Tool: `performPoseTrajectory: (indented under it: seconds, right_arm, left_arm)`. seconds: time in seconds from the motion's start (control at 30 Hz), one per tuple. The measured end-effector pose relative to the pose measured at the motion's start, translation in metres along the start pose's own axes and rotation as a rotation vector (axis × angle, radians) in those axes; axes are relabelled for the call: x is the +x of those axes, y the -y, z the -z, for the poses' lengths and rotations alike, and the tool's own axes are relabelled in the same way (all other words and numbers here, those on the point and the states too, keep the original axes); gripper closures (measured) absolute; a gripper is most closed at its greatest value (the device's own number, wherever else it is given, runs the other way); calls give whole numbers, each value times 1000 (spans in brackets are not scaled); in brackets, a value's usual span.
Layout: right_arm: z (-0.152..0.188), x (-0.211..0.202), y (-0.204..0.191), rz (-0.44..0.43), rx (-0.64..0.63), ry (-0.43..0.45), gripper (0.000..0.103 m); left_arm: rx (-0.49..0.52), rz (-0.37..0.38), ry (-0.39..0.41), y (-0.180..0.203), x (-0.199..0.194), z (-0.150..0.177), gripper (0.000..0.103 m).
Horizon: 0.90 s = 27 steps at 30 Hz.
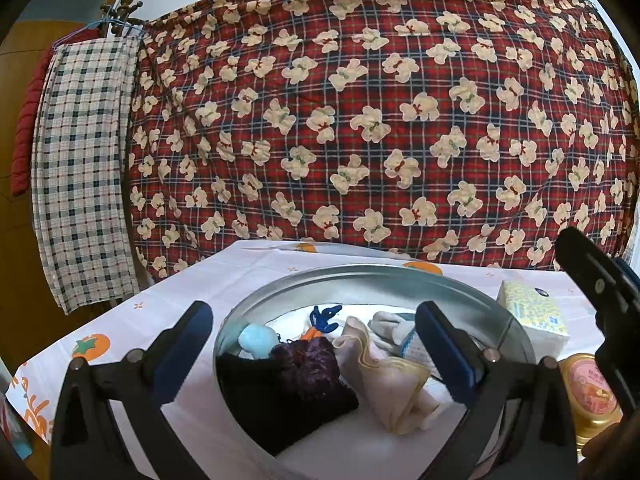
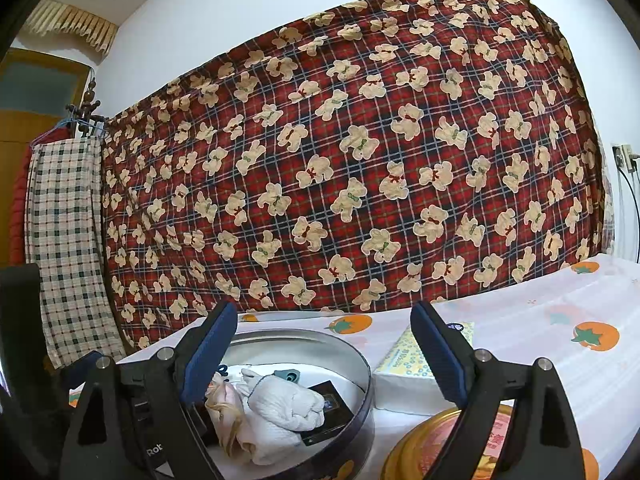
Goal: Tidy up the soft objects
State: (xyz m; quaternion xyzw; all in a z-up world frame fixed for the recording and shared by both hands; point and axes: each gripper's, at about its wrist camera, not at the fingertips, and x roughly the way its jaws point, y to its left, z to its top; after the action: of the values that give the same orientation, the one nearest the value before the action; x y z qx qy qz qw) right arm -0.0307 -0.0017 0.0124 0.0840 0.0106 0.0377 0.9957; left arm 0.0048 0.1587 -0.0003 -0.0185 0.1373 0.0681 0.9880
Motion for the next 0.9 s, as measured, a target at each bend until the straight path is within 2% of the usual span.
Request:
performPoseTrajectory:
  seconds: [0.47, 0.63, 0.7, 0.9]
  right_arm:
    - [0, 0, -1, 1, -2, 0, 12]
    - [0, 0, -1, 2, -4, 0, 12]
    - [0, 0, -1, 2, -1, 0, 12]
    - [0, -1, -1, 0, -3, 0, 12]
  left_arm:
    - [-3, -1, 3, -1, 0, 0, 0]
    - [-20, -27, 2, -4, -2, -1, 0]
    - [-28, -14, -3, -5, -1, -2, 0]
    - [-9, -34, 3, -1, -3, -2, 0]
